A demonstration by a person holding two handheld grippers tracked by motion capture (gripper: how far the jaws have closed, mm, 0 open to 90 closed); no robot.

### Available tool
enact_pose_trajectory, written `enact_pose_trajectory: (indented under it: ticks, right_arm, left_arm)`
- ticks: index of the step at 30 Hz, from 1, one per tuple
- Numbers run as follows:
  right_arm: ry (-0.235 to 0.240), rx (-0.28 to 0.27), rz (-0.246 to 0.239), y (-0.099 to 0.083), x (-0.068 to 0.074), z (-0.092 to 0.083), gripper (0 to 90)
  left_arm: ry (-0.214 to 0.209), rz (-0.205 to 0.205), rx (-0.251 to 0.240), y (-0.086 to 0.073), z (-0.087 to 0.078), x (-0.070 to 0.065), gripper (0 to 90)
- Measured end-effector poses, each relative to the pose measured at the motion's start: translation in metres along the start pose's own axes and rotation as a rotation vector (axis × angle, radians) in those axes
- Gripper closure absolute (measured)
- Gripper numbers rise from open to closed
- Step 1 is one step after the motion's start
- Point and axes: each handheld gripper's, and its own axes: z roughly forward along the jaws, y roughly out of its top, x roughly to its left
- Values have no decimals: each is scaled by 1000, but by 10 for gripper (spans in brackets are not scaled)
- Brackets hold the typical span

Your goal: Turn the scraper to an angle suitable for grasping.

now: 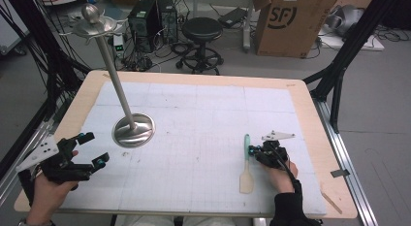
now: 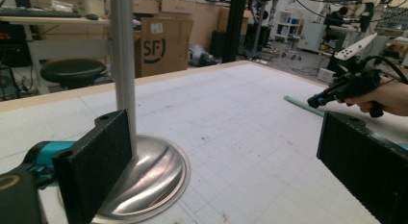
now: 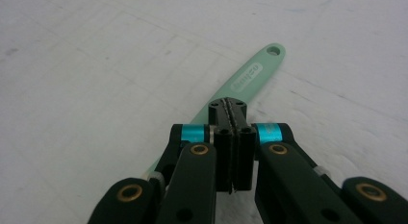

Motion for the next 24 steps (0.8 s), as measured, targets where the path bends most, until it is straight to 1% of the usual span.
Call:
enact_pose_trajectory:
  ticks: [1, 3, 7, 11, 13, 14, 15, 17, 19, 21, 23, 24]
  right_arm:
    - [11, 3, -21, 3, 3, 4, 900]
    - [19, 11, -35, 6, 7, 7, 900]
    - [47, 25, -58, 12, 15, 13, 900]
    - [80, 30, -99, 17, 24, 20, 900]
    - [94, 35, -111, 19, 28, 23, 900]
    - [98, 35, -112, 19, 29, 24, 900]
    - [107, 39, -104, 20, 31, 25, 900]
    - [116, 44, -110, 22, 36, 27, 900]
    - [136, 46, -122, 23, 40, 30, 900]
    - [142, 50, -141, 25, 45, 31, 900]
    - [147, 53, -145, 25, 47, 32, 900]
    - [157, 54, -158, 26, 50, 34, 900]
  left_arm:
    - [5, -1, -1, 0, -2, 1, 60]
    - [14, -6, 1, -1, -4, 1, 60]
    - [21, -4, 11, -3, -7, 1, 60]
    - [33, -4, 11, -4, -11, 1, 60]
    - [36, -5, 10, -4, -12, 1, 60]
    - [37, -5, 11, -4, -13, 1, 60]
    - [38, -5, 13, -4, -13, 1, 60]
    - [37, -5, 14, -4, -13, 1, 60]
    - [37, -5, 16, -5, -12, 1, 60]
    - [36, -3, 19, -5, -12, 1, 60]
    - [35, -3, 21, -5, -11, 1, 60]
    - [35, -3, 22, -6, -11, 1, 60]
